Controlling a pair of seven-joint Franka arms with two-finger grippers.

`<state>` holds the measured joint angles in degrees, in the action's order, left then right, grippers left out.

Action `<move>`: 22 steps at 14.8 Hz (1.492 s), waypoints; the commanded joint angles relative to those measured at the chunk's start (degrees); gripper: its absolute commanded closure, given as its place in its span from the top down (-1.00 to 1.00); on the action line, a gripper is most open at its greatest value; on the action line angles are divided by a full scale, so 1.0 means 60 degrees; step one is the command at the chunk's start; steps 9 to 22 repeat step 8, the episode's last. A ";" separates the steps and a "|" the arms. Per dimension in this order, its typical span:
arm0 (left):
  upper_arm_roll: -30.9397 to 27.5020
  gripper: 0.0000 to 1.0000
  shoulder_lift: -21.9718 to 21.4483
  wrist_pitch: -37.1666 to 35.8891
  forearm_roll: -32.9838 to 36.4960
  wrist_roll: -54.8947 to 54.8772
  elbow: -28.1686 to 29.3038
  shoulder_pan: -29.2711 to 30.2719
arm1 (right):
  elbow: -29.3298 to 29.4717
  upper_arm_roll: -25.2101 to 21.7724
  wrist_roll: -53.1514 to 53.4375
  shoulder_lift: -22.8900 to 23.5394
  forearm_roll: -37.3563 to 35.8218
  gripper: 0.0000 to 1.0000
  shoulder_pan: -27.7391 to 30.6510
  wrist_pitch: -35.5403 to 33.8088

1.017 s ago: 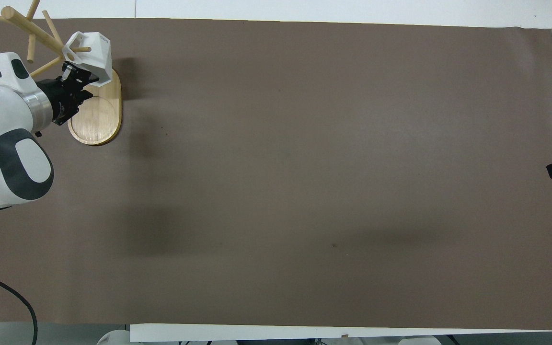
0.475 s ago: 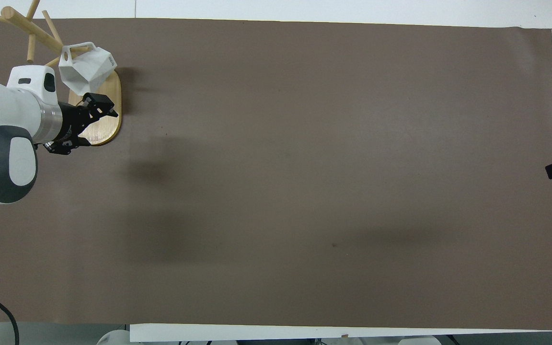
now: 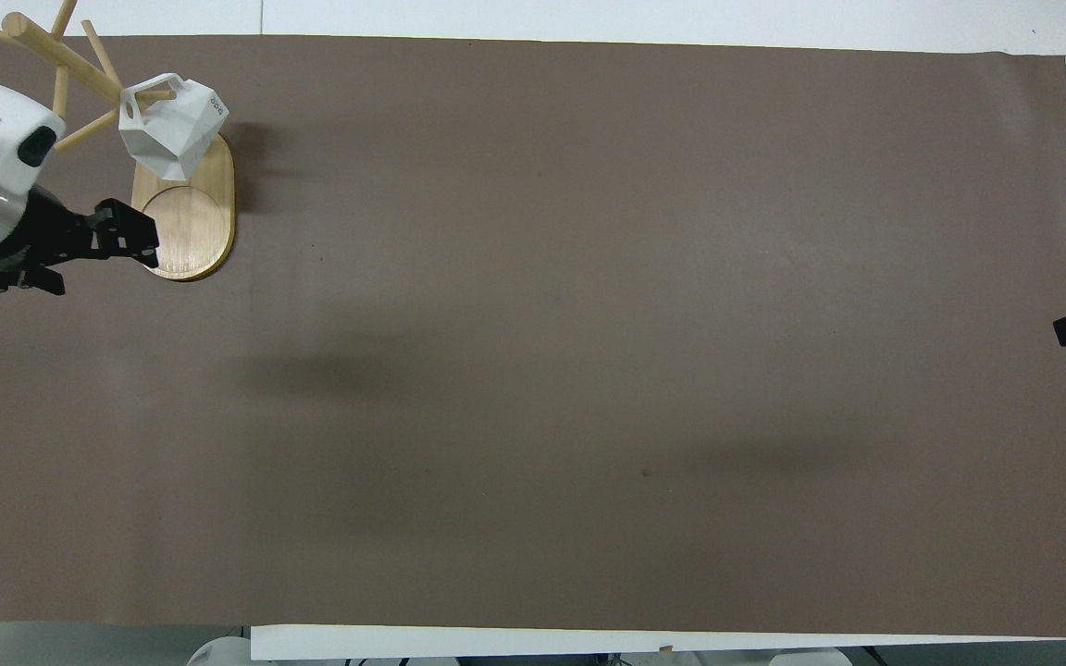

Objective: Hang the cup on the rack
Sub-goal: 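Open the left gripper and draw it back from the rack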

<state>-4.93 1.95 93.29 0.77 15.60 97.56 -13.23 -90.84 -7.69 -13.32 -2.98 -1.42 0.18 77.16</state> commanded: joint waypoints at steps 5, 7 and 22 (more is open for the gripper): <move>0.0016 0.99 0.0436 -0.1735 0.0019 -0.2702 -0.1744 0.0140 | -0.0153 0.0008 0.0184 -0.0089 -0.0086 1.00 -0.0015 0.0104; 0.0016 0.99 0.0422 -0.1619 0.0004 -0.2688 -0.1788 0.0125 | -0.0153 0.0008 0.0184 -0.0089 -0.0086 1.00 -0.0015 0.0119; 0.0016 0.99 0.0422 -0.1575 -0.0083 -0.2673 -0.1802 0.0154 | -0.0153 -0.0007 0.0184 -0.0089 -0.0086 1.00 -0.0015 0.0133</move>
